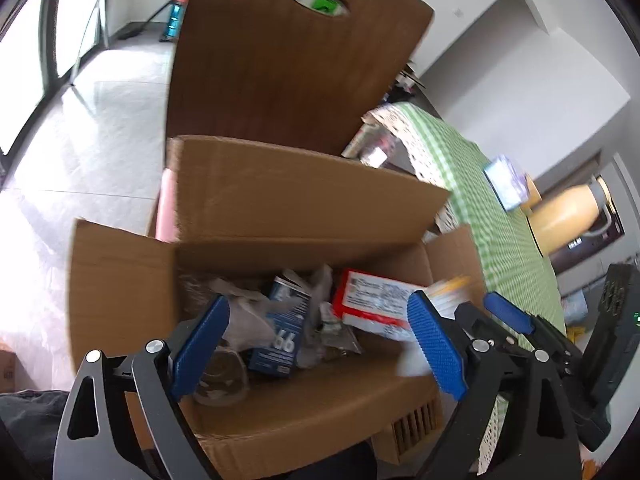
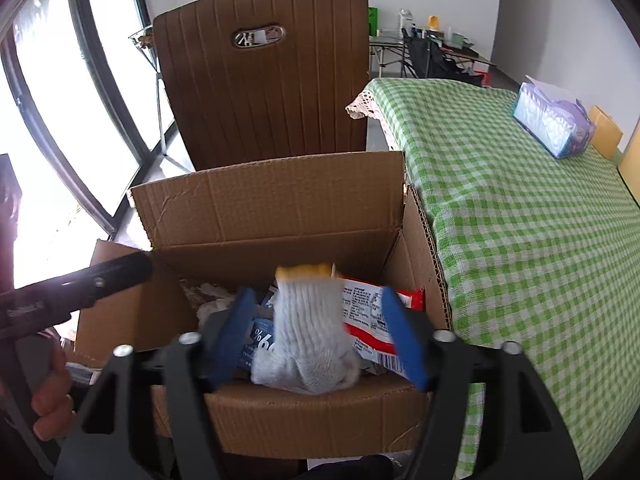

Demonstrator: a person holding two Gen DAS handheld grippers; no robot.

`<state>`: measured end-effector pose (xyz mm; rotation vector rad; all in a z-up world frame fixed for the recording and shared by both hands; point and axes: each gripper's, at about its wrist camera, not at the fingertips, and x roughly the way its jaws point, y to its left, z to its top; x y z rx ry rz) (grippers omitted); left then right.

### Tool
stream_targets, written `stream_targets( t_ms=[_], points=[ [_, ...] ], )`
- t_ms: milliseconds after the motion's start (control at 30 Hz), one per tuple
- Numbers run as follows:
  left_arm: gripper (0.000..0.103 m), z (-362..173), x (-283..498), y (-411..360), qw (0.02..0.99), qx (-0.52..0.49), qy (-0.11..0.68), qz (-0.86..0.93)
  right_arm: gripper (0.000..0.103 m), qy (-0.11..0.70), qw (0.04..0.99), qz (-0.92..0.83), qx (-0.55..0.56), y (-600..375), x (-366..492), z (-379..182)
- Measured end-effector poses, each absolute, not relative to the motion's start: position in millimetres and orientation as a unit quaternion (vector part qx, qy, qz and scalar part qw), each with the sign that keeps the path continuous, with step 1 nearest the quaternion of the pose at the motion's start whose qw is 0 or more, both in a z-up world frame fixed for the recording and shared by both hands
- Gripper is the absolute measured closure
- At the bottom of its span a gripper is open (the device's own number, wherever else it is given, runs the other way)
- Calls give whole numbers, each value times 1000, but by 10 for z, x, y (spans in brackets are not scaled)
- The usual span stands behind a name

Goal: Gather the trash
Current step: 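Open the left tool to drop the bottle while the right drops the glove, then move both tools back over the table toward the cloth and tissue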

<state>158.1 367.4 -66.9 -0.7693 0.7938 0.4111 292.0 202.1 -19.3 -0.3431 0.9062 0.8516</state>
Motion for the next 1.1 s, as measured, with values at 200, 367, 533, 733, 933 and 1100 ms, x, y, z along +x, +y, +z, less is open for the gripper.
stream_targets(
  t_ms=[200,367,533,733,933,1100],
  points=[
    [16,-649,1523,3723,833,-358,371,201,35,426,802,394,-140,2006,2960,-153],
    [16,-593,1514,3665,836,-355,369,197,35,418,809,388,-139,1904,2947,-56],
    [16,-471,1480,3541,843,-346,363,194,35,412,817,381,-131,1710,2906,59],
    [16,-319,1444,3268,858,-324,354,182,35,401,828,377,-107,1370,2781,222],
    [16,-108,1466,2859,880,-285,345,159,35,366,863,343,-68,693,2665,505],
    [14,-55,1728,2125,901,-232,354,94,35,335,897,286,-21,-215,2551,675]
  ],
)
